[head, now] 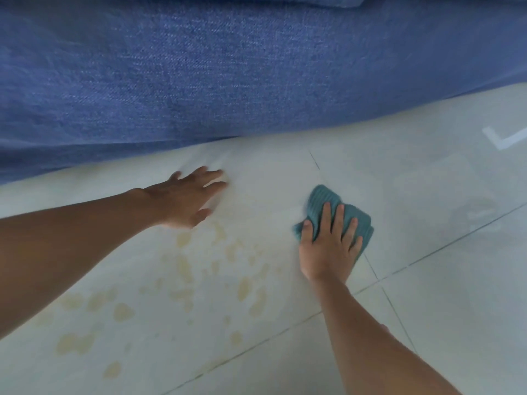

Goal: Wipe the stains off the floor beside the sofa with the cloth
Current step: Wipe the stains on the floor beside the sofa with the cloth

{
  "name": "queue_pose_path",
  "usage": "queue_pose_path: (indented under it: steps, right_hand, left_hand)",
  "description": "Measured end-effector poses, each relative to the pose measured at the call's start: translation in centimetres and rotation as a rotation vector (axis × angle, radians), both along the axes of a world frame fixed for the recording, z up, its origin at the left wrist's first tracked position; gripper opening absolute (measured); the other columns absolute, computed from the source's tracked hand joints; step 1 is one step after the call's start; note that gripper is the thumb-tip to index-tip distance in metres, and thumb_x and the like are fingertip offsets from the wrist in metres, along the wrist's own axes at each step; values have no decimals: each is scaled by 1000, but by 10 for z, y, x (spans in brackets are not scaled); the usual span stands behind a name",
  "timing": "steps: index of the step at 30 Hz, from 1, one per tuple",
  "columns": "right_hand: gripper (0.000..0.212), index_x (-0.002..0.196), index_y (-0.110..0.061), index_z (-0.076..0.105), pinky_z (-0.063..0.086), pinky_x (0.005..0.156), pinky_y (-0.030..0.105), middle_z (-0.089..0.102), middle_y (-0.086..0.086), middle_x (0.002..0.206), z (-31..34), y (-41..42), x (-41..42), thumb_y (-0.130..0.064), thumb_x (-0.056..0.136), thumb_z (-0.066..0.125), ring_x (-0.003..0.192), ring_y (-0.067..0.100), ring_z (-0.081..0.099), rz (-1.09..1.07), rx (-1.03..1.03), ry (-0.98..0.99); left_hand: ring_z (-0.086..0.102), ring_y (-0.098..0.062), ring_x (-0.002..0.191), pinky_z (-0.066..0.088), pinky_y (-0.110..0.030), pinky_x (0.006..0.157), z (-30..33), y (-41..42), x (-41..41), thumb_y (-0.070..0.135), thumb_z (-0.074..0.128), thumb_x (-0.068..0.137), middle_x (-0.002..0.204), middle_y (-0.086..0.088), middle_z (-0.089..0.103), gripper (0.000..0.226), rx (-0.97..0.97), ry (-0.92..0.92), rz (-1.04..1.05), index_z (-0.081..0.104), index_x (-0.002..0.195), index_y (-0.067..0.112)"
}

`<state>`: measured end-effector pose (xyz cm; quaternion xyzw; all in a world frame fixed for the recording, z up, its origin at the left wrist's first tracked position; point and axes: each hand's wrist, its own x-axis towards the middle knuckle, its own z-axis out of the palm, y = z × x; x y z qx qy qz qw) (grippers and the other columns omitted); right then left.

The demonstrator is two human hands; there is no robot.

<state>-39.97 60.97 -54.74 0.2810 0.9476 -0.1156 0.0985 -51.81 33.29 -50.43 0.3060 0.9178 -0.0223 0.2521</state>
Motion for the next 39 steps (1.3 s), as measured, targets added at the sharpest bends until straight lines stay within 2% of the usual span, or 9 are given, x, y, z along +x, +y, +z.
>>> queue_pose_path:
  steps: [4, 7, 10, 16, 19, 25, 32, 36, 39]
  right_hand:
    - [67, 161, -28, 17, 8, 124, 54, 14, -1, 170, -3, -38, 62, -55, 99, 22, 156, 31, 9, -6, 34, 89]
    - [67, 156, -23, 35, 19, 121, 57, 29, 3, 166, -1, -76, 113, -52, 95, 36, 152, 35, 25, 66, 10, 104]
    - [69, 157, -26, 33, 15, 122, 57, 26, 1, 167, -4, -72, 118, -54, 95, 35, 154, 35, 21, 136, 32, 91]
    - [67, 161, -34, 1, -6, 125, 52, -6, -7, 171, -1, -35, 38, -57, 100, 18, 157, 27, -9, 172, -6, 18]
    - [66, 161, -31, 12, 2, 125, 53, 7, -4, 171, -5, -39, 65, -55, 101, 22, 157, 27, 2, 101, 11, 85]
    - [69, 153, -23, 42, 22, 119, 60, 34, 5, 163, -6, -116, 160, -52, 91, 45, 151, 37, 28, 105, 7, 165]
    - [71, 158, -24, 31, 10, 123, 58, 23, 5, 168, -15, -63, 70, -57, 95, 33, 155, 34, 16, 42, 61, 149]
    - [72, 157, -19, 32, 16, 121, 60, 23, 8, 167, -8, -85, 125, -55, 95, 35, 154, 36, 18, 94, 44, 154]
    - [77, 155, -19, 37, 19, 119, 62, 27, 9, 166, -1, -140, 174, -57, 89, 46, 153, 39, 22, 358, -13, 172]
  left_hand:
    - [2, -17, 153, 23, -53, 120, 4, 3, -5, 35, 52, 98, 166, 5, -3, 69, 26, -13, 20, 15, 156, 27]
    - [30, -23, 145, 40, -47, 110, 15, 10, -13, 37, 56, 94, 160, 3, 10, 62, 42, -25, 29, 25, 148, 29]
    - [42, -20, 136, 44, -45, 105, 22, 15, -17, 35, 55, 94, 155, 5, 15, 59, 13, -68, 45, 29, 146, 29]
    - [26, -12, 145, 43, -45, 108, 24, 5, -4, 41, 57, 95, 161, 16, -11, 77, -71, -111, 50, 12, 156, 30]
    - [35, -12, 140, 43, -40, 108, 21, -15, 7, 50, 67, 85, 159, 20, -16, 96, -70, -205, 77, 4, 157, 35]
    - [-9, -11, 151, 30, -45, 119, 26, -28, 14, 50, 91, 54, 159, 18, -25, 142, -149, -253, 20, -7, 156, 39]
    - [-15, -9, 150, 25, -50, 120, 37, -33, 28, 46, 92, 56, 160, 18, -26, 143, -210, -194, 55, -10, 156, 37]
    - [-21, -11, 149, 21, -54, 120, 38, -57, 41, 45, 91, 57, 159, 15, -30, 147, -274, -226, 73, -18, 155, 35]
    - [-19, -13, 149, 28, -54, 116, 38, -62, 42, 42, 93, 55, 159, 12, -28, 149, -259, -222, 73, -17, 155, 34]
